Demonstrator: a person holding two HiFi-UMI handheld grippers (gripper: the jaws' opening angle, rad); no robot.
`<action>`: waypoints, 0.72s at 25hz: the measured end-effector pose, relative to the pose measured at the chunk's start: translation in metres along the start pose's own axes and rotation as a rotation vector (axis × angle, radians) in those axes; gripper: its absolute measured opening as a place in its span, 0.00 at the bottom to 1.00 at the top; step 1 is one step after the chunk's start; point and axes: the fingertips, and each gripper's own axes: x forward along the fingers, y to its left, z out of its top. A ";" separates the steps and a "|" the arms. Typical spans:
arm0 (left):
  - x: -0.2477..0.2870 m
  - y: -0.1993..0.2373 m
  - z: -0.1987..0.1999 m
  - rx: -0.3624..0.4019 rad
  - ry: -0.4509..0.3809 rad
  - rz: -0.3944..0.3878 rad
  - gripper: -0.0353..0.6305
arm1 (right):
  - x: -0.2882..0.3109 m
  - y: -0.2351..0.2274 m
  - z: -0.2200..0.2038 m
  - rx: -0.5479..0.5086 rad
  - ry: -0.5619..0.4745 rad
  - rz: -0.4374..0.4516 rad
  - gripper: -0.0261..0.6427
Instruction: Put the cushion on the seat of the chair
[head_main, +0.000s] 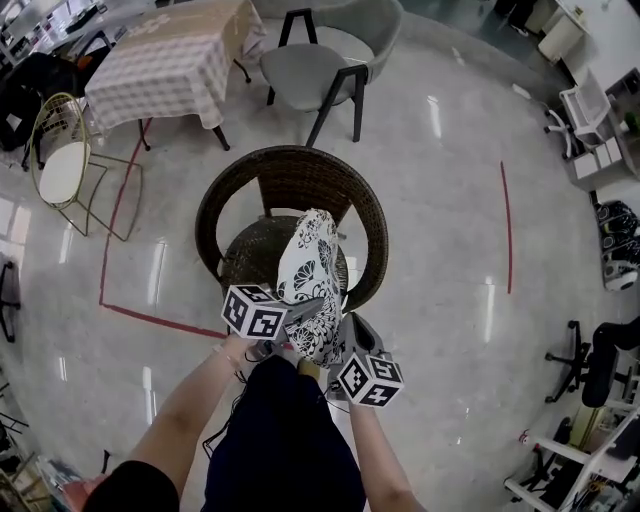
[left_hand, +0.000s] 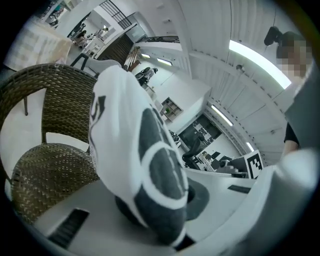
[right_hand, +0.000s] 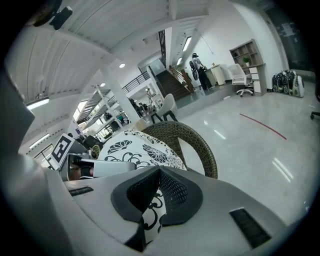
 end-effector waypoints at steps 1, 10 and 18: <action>0.002 0.002 0.000 0.013 0.019 -0.016 0.09 | 0.003 0.000 -0.002 -0.002 0.005 -0.003 0.08; 0.011 0.000 0.004 0.050 0.074 -0.159 0.09 | 0.008 0.000 -0.012 -0.001 0.018 -0.037 0.08; 0.019 0.086 -0.029 -0.026 0.029 -0.001 0.09 | 0.033 -0.008 -0.043 0.000 0.045 -0.056 0.08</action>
